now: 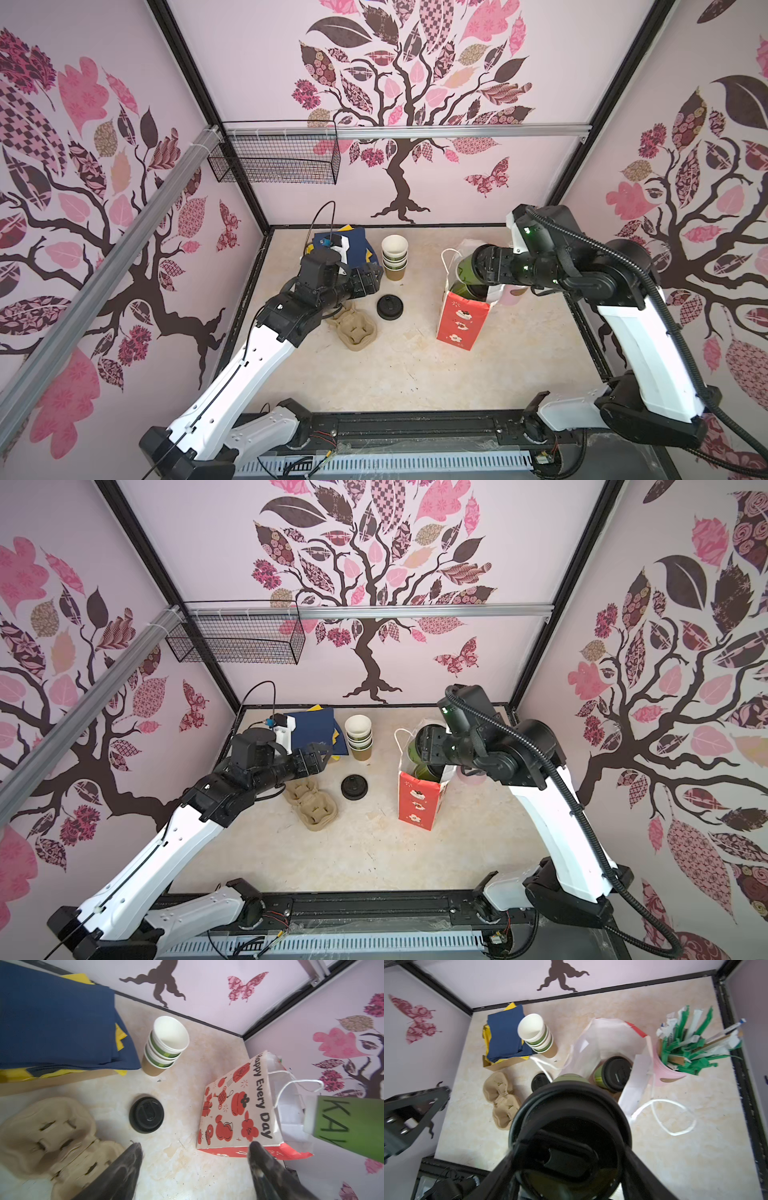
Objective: Pack the takeout coffee
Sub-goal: 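Carry the cup over the bag with right gripper while left grips handle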
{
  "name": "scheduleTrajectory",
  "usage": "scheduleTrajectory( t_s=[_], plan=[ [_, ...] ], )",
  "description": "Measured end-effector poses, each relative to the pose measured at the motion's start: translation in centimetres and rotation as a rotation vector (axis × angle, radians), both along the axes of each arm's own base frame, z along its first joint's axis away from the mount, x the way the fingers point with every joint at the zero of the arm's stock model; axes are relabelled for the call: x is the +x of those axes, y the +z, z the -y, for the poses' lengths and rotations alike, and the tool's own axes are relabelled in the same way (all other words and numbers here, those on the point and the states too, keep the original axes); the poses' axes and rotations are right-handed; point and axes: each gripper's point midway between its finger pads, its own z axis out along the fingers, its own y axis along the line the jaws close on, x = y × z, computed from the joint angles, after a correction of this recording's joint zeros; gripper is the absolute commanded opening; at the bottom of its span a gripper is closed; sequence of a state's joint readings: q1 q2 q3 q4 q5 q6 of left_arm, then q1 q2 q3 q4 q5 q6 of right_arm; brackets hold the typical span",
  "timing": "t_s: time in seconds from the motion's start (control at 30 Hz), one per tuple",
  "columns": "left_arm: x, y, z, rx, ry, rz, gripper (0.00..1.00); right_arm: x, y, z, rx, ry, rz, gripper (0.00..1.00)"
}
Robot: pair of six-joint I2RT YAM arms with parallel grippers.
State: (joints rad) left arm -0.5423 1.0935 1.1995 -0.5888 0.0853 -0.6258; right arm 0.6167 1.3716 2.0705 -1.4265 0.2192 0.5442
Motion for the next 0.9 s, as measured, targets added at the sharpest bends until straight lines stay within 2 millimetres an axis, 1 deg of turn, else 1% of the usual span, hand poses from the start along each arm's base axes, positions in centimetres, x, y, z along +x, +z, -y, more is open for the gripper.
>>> scheduleTrajectory(
  t_s=[0.1,0.17,0.3,0.43,0.5,0.57,0.73,0.83,0.9],
  plan=[
    [0.3,0.5,1.9,-0.032,-0.08,0.008,0.83,0.9,-0.6,1.1,-0.026,-0.029,-0.017,0.62],
    [0.4,0.7,3.3,-0.04,-0.136,0.011,0.83,1.4,-1.3,0.9,-0.041,-0.017,-0.041,0.63],
    [0.3,1.2,6.1,-0.049,-0.246,0.025,0.83,2.6,-4.0,0.3,-0.076,0.008,-0.131,0.62],
    [0.4,1.5,8.2,-0.063,-0.326,0.04,0.83,3.7,-6.7,0.1,-0.102,0.004,-0.218,0.63],
    [0.9,1.4,9.2,-0.068,-0.356,0.046,0.83,4.0,-7.9,-0.1,-0.111,0.005,-0.258,0.63],
    [1.6,1.1,10.1,-0.072,-0.375,0.048,0.83,4.2,-8.7,-0.3,-0.117,0.005,-0.286,0.63],
    [3.8,0.5,12.5,-0.077,-0.42,0.048,0.82,5.0,-10.3,-1.0,-0.119,-0.01,-0.337,0.64],
    [4.8,0.5,13.9,-0.088,-0.447,0.058,0.8,5.3,-11.0,-1.1,-0.117,-0.031,-0.357,0.65],
    [5.1,0.5,14.7,-0.096,-0.468,0.062,0.77,5.4,-11.3,-1.0,-0.12,-0.046,-0.367,0.66]
  ],
)
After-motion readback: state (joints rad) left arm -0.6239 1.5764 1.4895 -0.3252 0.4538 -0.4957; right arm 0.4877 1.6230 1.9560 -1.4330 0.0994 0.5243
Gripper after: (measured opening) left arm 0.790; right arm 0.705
